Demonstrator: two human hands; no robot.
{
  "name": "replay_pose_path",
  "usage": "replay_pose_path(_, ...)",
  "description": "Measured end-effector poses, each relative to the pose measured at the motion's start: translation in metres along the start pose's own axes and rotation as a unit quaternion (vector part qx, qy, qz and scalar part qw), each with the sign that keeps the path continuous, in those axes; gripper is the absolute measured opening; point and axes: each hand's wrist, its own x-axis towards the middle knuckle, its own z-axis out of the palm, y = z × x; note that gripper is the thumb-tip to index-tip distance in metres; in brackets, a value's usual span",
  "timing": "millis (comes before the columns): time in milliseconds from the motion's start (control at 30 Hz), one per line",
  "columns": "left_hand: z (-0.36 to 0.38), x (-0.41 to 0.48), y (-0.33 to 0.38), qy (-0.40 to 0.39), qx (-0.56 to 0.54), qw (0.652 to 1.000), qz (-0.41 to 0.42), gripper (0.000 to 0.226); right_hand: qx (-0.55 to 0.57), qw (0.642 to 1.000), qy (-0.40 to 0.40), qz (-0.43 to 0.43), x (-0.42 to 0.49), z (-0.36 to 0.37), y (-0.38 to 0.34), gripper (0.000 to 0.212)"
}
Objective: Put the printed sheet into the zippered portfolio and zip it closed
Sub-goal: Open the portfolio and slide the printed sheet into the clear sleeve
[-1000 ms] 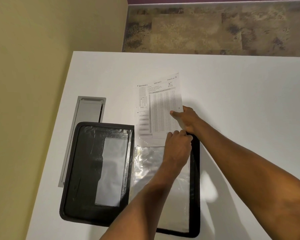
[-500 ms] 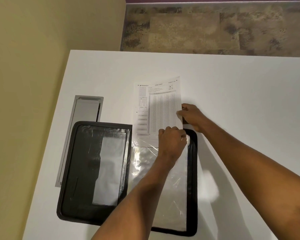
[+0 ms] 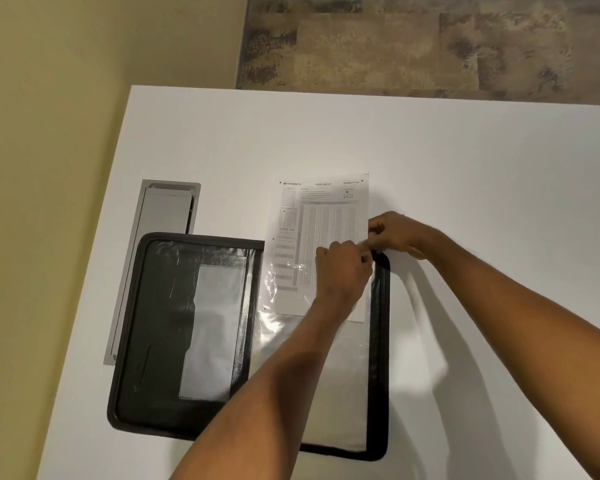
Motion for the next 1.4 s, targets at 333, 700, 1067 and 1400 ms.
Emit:
replay_pose_path(333,0.002,0.0,-0.001,0.016,-0.005,1.0,0.021,0.026,0.163,0.967,0.194,0.005,0.03,-0.014,-0.034,0.013)
replay_pose_path(700,0.008,-0.001,-0.004,0.043,-0.017,0.999,0.008,0.022,0.078,0.994,0.076,0.0,-0.005,0.005,-0.016,0.031)
replay_pose_path(1067,0.011,-0.006,-0.004,0.055,-0.031,0.998,0.014,0.023,0.006,0.993,0.107,-0.045,0.005,0.006,-0.029,0.019)
replay_pose_path(1400,0.017,-0.007,-0.004,0.066,-0.067,0.996,-0.002,0.026,-0.193,0.978,0.015,-0.077,0.007,0.01,-0.036,0.017)
